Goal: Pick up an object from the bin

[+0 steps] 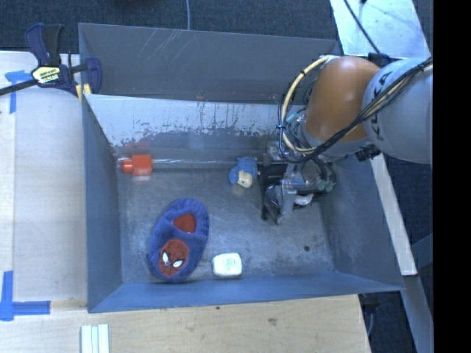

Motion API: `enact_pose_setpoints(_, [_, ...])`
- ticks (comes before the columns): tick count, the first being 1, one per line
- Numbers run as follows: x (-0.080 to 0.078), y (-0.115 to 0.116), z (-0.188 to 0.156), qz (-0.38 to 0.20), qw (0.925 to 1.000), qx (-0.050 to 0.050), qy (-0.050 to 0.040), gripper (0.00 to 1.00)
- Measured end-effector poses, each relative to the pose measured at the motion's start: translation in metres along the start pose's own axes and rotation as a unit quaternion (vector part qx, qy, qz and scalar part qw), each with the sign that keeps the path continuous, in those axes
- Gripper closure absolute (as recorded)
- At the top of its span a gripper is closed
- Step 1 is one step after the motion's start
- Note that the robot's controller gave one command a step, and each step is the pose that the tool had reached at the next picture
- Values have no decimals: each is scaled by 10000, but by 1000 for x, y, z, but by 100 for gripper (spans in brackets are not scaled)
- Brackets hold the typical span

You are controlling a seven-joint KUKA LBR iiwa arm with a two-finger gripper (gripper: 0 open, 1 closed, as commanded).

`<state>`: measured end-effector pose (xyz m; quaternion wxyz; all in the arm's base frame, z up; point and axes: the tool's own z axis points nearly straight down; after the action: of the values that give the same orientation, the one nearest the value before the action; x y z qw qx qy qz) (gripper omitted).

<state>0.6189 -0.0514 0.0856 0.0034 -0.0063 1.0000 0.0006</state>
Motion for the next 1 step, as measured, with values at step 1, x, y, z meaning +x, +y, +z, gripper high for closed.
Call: enact_pose_setpoints(1, [-7, 4, -7, -20, 9999, -26, -124, 100])
